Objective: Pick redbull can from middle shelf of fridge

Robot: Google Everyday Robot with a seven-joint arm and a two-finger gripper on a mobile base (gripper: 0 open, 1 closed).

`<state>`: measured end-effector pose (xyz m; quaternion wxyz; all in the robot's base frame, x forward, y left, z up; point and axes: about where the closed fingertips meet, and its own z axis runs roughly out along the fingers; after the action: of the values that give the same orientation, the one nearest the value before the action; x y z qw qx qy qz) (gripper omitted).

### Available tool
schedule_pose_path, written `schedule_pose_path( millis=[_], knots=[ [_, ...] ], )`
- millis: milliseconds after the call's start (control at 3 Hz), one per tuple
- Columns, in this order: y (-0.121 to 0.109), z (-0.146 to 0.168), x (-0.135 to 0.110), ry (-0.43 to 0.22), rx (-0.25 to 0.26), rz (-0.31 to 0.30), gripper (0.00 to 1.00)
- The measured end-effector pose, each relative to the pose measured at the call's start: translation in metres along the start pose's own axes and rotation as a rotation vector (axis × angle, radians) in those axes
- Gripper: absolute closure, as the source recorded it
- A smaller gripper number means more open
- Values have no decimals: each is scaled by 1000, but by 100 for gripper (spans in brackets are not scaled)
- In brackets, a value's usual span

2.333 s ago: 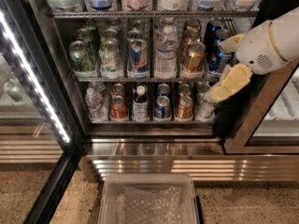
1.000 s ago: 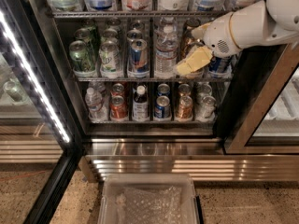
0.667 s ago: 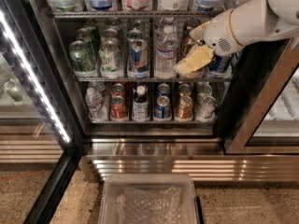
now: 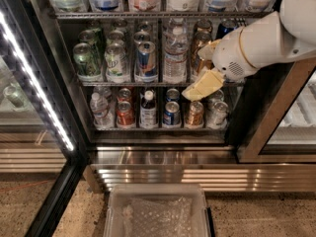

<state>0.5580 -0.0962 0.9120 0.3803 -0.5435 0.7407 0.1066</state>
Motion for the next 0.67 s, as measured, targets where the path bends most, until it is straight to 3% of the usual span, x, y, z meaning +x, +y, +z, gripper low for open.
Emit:
schedule_pose_path(
  millis=[333, 667],
  knots=[
    [20, 6, 8, 23, -24, 9, 20],
    [24, 30, 14, 44, -60, -25, 14]
  ],
)
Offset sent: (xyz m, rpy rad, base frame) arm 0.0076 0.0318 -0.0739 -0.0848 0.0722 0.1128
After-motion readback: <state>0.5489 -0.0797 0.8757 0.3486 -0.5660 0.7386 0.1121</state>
